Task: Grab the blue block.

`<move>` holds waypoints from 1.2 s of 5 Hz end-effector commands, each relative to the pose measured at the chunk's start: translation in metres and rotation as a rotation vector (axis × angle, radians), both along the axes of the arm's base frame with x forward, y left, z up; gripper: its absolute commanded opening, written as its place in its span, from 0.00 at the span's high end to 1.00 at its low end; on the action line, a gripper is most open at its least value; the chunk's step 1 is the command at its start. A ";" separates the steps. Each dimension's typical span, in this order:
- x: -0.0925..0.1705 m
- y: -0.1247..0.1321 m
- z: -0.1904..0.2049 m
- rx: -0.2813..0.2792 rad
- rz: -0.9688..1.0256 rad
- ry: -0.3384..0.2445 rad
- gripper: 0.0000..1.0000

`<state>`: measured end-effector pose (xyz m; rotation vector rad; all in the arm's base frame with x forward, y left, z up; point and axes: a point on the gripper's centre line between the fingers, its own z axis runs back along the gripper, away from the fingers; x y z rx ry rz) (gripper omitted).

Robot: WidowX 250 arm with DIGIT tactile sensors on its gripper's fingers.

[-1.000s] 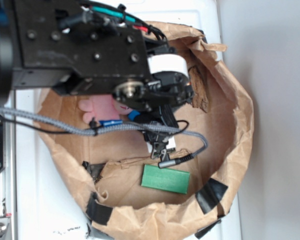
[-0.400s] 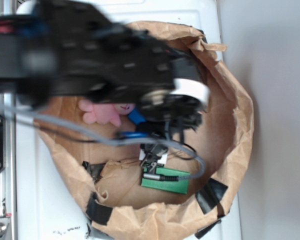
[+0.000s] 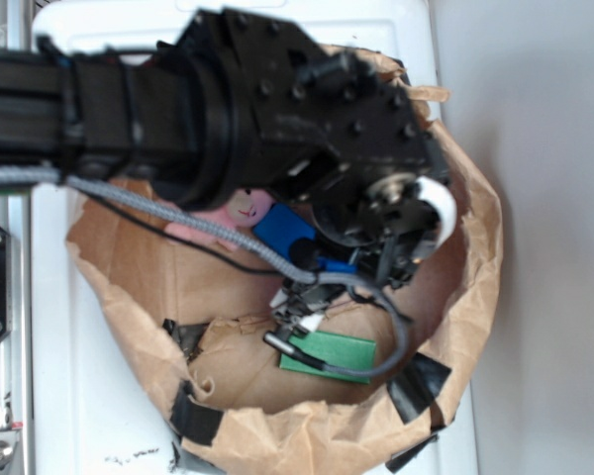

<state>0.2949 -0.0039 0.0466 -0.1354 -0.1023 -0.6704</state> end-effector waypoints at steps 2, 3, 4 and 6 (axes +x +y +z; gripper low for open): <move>-0.006 0.015 -0.027 0.075 -0.142 -0.051 0.00; 0.002 0.011 -0.041 0.107 -0.110 -0.060 1.00; 0.004 0.007 -0.029 0.076 -0.090 -0.056 1.00; -0.003 -0.003 0.044 -0.086 -0.091 0.012 1.00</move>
